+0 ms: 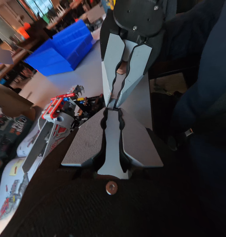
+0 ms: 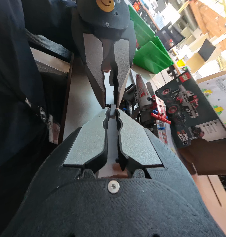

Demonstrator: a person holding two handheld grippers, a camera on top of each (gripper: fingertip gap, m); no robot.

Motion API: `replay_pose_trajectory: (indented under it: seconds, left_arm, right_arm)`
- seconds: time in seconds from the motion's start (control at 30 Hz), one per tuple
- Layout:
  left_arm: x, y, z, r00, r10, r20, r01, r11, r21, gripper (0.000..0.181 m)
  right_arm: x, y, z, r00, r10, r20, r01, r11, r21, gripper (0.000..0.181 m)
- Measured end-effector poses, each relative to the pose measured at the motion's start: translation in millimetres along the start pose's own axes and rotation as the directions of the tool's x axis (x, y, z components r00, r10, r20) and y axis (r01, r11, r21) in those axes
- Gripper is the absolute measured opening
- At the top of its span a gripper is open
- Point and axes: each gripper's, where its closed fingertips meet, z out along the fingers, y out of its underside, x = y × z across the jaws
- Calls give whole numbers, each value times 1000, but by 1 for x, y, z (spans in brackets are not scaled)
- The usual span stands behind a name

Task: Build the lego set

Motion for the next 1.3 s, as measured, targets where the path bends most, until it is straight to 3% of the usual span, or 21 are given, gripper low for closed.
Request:
replay_pose_trajectory:
  seconds: [0.27, 0.73, 1.0, 1.07, 1.2, 1.3]
  left_arm:
    - [-4, 6, 1, 963, -251, -100, 248, 968, -44, 14]
    - [-4, 7, 2, 970, -230, -82, 226, 973, -53, 14]
    - [-5, 10, 5, 981, -190, -42, 186, 980, -76, 14]
    - [-2, 7, 5, 981, -185, -64, 181, 982, -61, 14]
    - [-2, 3, 2, 980, -184, -75, 183, 983, -29, 26]
    - [-10, -2, -6, 975, -208, -78, 212, 976, 42, 25]
  right_arm:
    - [-2, 3, 2, 978, 182, 100, -184, 983, 14, 17]
    - [-3, 2, 5, 977, 191, 96, -192, 981, 8, 17]
    - [-2, 8, 4, 991, 122, 59, -122, 992, -13, 16]
    - [-1, 10, 1, 993, 109, 54, -108, 994, -9, 7]
    - [6, 13, -6, 991, 125, 44, -126, 992, 13, 5]
    - [17, 20, -13, 988, 154, 14, -154, 988, 12, 5]
